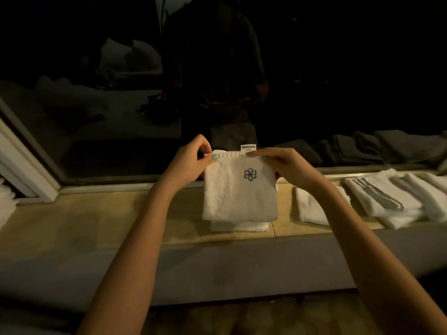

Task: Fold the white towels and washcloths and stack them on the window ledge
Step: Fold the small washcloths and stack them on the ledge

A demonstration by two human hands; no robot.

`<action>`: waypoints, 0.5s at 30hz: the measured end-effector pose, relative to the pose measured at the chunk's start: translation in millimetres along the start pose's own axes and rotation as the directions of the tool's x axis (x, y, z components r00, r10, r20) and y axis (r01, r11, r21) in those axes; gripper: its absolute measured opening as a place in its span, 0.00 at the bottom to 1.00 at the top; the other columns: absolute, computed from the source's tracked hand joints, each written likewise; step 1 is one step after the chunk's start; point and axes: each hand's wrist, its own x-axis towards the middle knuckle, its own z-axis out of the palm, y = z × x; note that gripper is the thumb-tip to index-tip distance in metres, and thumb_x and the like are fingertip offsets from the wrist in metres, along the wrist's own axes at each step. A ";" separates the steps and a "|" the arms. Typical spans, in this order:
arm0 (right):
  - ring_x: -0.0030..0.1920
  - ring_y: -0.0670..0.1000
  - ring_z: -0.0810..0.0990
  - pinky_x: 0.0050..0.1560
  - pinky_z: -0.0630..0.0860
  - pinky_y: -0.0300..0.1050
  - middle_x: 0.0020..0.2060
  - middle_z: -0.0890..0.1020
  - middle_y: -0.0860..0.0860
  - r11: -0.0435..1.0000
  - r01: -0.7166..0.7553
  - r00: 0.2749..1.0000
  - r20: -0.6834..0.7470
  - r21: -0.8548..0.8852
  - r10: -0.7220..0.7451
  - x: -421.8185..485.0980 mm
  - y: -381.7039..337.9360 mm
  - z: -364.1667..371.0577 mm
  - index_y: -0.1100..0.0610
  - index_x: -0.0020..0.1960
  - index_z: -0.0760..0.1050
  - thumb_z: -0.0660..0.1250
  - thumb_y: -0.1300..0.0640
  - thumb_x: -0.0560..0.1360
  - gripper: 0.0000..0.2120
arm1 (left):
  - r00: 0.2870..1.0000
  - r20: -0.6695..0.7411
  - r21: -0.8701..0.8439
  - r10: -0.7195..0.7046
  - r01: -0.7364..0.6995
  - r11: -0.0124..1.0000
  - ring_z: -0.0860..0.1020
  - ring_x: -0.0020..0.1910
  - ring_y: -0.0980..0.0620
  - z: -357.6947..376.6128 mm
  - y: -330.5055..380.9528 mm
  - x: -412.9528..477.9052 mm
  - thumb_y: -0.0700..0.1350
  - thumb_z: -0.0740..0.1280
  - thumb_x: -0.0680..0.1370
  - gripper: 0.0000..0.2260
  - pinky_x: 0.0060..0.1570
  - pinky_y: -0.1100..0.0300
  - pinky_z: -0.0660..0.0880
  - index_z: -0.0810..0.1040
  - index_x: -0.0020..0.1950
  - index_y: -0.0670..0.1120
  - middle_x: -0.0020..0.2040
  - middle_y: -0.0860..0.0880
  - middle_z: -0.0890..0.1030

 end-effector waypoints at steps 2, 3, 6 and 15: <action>0.53 0.53 0.79 0.46 0.83 0.46 0.57 0.74 0.54 0.999 -0.034 0.999 -0.003 0.041 0.034 4.1 -0.5 -5.4 0.52 0.60 0.74 0.53 0.62 0.82 0.14 | 1.000 -0.006 0.006 0.022 -0.022 1.000 0.74 0.38 0.55 -1.4 1.3 7.8 0.45 0.66 0.79 0.05 0.36 0.63 0.70 0.70 0.47 0.47 0.44 0.53 0.75; 0.54 0.53 0.79 0.46 0.83 0.45 0.57 0.74 0.53 0.997 -0.048 0.999 -0.015 0.055 0.049 9.4 0.9 -8.3 0.54 0.59 0.75 0.53 0.62 0.82 0.13 | 1.000 -0.001 0.009 0.026 -0.026 1.000 0.74 0.38 0.56 -0.5 0.6 14.8 0.45 0.66 0.79 0.05 0.36 0.65 0.69 0.70 0.47 0.47 0.44 0.53 0.75; 0.54 0.52 0.79 0.45 0.82 0.43 0.56 0.74 0.52 0.997 -0.063 0.997 -0.038 0.034 0.065 24.9 8.8 -17.6 0.55 0.58 0.76 0.54 0.61 0.82 0.13 | 1.000 -0.009 -0.007 0.030 -0.030 1.000 0.75 0.37 0.55 3.6 -0.1 32.5 0.45 0.67 0.78 0.05 0.34 0.66 0.70 0.71 0.47 0.47 0.44 0.53 0.75; 0.53 0.51 0.79 0.42 0.81 0.34 0.53 0.75 0.50 0.996 -0.060 0.998 0.030 -0.069 0.063 72.2 49.6 -17.5 0.57 0.59 0.76 0.58 0.61 0.81 0.11 | 1.000 0.006 0.085 0.021 -0.022 0.996 0.71 0.33 0.57 20.1 -21.1 63.0 0.44 0.67 0.78 0.05 0.33 0.63 0.70 0.71 0.48 0.48 0.48 0.52 0.74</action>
